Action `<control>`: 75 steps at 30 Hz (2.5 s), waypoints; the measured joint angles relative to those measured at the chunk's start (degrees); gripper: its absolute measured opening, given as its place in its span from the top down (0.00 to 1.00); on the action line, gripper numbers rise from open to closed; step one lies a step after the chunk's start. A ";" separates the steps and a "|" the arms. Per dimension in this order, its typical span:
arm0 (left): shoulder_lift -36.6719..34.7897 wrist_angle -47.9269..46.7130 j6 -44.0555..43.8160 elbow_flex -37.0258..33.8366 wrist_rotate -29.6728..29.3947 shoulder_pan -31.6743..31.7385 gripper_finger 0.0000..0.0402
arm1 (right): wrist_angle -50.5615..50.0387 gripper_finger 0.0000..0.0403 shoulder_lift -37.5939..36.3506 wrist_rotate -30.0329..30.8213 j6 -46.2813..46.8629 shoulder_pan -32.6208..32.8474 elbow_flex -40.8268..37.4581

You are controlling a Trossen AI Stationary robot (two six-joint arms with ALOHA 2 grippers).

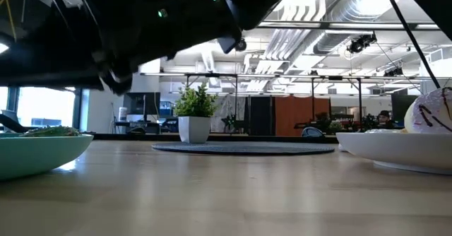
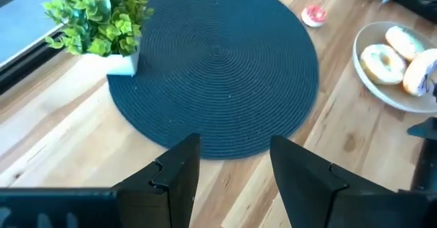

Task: Pick & Place donuts
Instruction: Put the small yellow donut on the blue plate, then put the small pink donut on the blue plate

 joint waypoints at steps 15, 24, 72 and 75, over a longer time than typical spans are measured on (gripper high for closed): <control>0.35 -0.79 -0.09 -0.02 3.96 0.00 0.56 | -33.06 0.55 -12.43 21.63 -8.02 -0.21 0.03; 0.37 -0.16 0.43 -0.02 3.71 0.00 0.56 | -75.99 0.59 -27.56 37.44 5.03 -2.73 -0.02; 0.35 1.15 1.44 -0.04 1.23 0.00 0.56 | -40.04 0.66 -60.98 28.05 30.49 -15.31 -68.22; 0.35 1.13 1.44 -0.04 1.23 0.00 0.56 | -40.12 0.66 -60.98 28.02 31.37 -15.07 -68.22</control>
